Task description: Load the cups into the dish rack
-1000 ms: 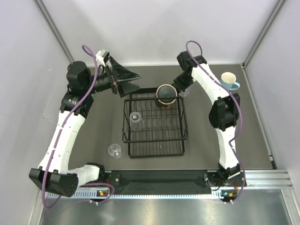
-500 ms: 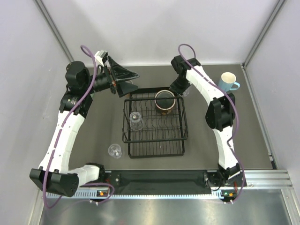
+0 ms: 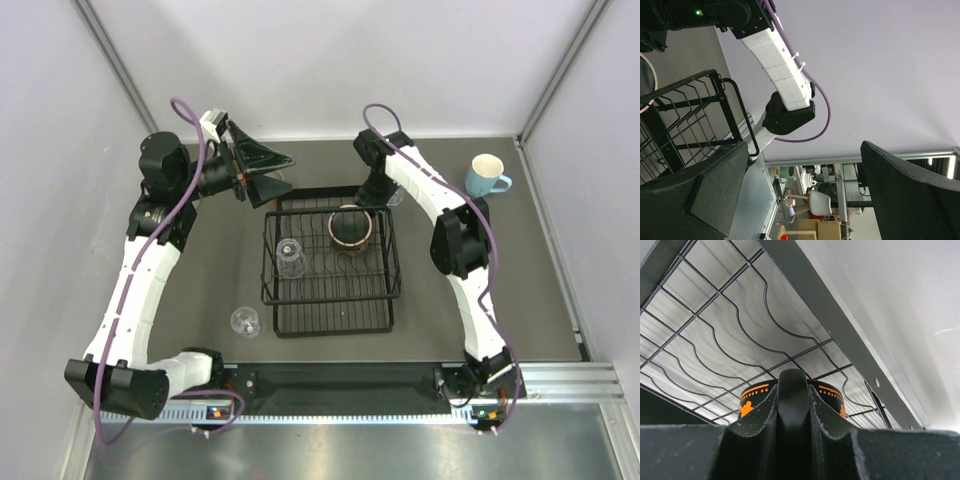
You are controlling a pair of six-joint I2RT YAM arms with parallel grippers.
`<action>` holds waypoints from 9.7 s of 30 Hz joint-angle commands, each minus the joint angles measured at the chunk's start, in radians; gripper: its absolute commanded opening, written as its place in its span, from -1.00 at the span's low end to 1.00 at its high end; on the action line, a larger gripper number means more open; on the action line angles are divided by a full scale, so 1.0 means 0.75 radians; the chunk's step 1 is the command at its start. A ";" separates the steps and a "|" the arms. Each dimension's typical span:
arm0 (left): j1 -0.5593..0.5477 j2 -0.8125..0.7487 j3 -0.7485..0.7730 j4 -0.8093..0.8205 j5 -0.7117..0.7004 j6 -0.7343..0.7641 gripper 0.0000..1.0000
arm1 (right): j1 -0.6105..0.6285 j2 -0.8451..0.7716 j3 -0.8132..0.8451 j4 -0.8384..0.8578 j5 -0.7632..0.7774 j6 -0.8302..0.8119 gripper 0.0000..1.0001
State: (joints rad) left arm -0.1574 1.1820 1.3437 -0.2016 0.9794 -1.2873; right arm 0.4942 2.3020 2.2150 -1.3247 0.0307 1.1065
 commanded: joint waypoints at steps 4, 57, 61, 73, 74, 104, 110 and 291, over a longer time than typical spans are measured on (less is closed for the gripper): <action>0.015 -0.024 -0.016 0.085 0.030 -0.004 0.98 | 0.030 -0.003 0.084 -0.032 -0.045 -0.039 -1.00; 0.085 -0.089 0.137 -0.364 -0.183 0.323 0.98 | -0.027 -0.165 0.108 0.036 -0.023 -0.156 0.91; 0.101 -0.091 0.302 -0.706 -0.478 0.499 0.98 | -0.055 -0.214 0.119 0.038 0.020 -0.185 0.93; 0.108 -0.120 0.536 -1.492 -1.273 0.722 0.73 | -0.172 -0.478 0.153 0.034 0.121 -0.391 0.90; 0.108 -0.130 0.463 -1.535 -1.291 0.712 0.72 | -0.184 -0.529 0.149 0.032 0.151 -0.414 0.90; 0.106 -0.455 -0.693 -1.445 -1.265 0.573 0.42 | -0.193 -1.664 -1.090 0.308 -0.346 -0.690 0.87; 0.106 -0.361 -0.736 -1.376 -1.290 0.573 0.35 | -0.193 -1.707 -1.088 0.189 -0.370 -0.759 0.87; -0.115 -0.394 0.235 -1.396 -1.181 0.587 0.79 | 0.718 -0.940 -0.458 -0.226 0.501 -0.710 -0.78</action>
State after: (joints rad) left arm -0.2455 0.8837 1.5284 -1.3022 0.0631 -0.8406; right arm 1.0313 1.6218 1.8656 -1.3552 0.3656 0.5938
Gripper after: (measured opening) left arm 0.898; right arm 0.491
